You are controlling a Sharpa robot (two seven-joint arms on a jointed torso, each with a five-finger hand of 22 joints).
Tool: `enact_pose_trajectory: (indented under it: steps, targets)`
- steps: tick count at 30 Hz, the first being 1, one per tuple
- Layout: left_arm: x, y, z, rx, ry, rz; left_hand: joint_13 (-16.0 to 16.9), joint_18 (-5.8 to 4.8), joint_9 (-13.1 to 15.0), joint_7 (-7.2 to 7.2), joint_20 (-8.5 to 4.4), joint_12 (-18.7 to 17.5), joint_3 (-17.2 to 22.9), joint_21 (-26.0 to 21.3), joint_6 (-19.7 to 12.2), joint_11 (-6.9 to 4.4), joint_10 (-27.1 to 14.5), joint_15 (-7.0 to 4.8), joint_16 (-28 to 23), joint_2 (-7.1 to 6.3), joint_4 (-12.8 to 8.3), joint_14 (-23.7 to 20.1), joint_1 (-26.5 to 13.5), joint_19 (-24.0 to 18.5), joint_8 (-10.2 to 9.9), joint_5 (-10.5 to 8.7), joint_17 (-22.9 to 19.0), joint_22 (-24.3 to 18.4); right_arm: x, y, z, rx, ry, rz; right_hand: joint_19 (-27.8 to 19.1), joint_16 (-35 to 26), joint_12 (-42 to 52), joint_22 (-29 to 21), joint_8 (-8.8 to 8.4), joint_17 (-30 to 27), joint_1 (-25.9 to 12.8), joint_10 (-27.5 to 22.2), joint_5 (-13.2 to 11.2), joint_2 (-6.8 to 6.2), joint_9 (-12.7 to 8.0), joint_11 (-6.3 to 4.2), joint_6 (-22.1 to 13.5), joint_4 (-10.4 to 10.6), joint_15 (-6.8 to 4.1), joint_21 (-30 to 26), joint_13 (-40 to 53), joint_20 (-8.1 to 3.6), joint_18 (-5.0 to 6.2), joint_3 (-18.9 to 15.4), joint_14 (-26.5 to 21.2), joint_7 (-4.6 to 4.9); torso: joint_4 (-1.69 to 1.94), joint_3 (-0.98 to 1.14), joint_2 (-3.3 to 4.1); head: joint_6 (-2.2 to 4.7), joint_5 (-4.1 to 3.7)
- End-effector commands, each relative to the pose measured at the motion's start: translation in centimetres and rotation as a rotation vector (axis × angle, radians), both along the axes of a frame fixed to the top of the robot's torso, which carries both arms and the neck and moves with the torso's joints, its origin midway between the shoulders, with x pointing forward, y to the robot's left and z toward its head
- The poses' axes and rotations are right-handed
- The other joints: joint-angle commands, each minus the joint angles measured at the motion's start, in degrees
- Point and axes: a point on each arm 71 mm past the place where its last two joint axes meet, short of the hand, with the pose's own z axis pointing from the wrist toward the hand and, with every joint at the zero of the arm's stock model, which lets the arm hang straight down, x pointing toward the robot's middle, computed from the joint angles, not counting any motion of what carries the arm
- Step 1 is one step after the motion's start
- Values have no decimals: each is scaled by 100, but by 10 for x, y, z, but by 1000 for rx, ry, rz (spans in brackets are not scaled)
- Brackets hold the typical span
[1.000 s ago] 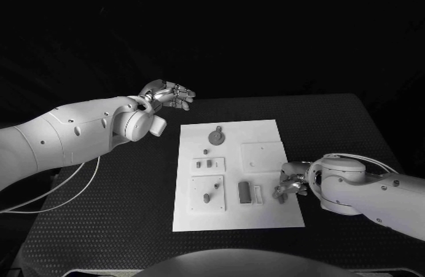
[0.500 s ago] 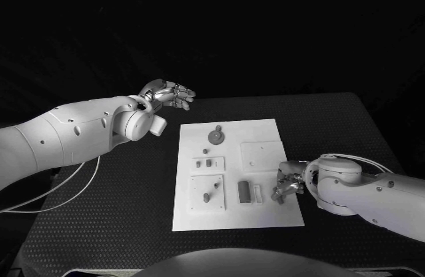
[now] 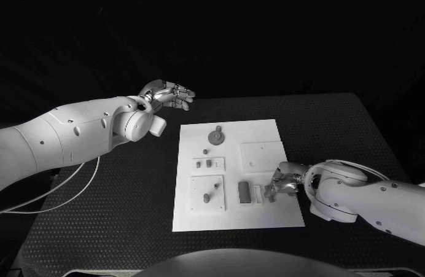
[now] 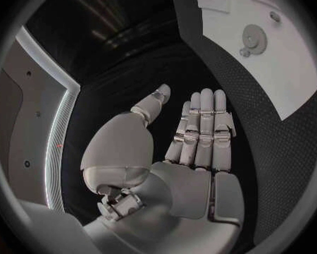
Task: Assemble the parts on the task board
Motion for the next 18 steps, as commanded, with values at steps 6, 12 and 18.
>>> enact_pose_trajectory:
  steps: [6, 12, 18]
  targets:
    - [0, -3, 1, -10, -4, -10, -3, -2, -7, -4, 17, 11, 2, 30, -37, -6, -48, 21, -21, 1, 19, 14, -44, -16, 32, 30, 7, -6, -3, 5, 2, 144, 24, -131, 54, 40, 32, 85, 67, -5, 342, 58, 7, 251, 61, -31, 5, -2, -13, 37, -12, -12, 35, -48, 59, 81, 0, -2, 1, 6, -1]
    - [0, -4, 1, -11, -4, -14, -3, -2, -7, -4, 17, 11, 3, 30, -38, -6, -48, 21, -23, -4, 18, 14, -42, -16, 33, 30, 8, -7, -4, 10, 2, 137, 32, -104, 66, 39, 32, 81, 66, -9, 351, 69, 7, 243, 56, -37, 18, -2, -19, 38, -17, -17, 35, -52, 71, 76, -2, -1, 1, -5, 6]
    - [0, -4, 1, -12, -4, -15, -3, -3, -8, -4, 19, 11, 1, 30, -38, -5, -49, 21, -24, -11, 20, 13, -46, -17, 33, 30, 10, -7, -5, 11, -1, 115, 68, -87, 69, 39, 32, 80, 65, -9, 351, 73, 7, 241, 54, -39, 21, -1, -21, 38, -19, -18, 35, -55, 76, 75, -4, -4, 2, -12, 9]
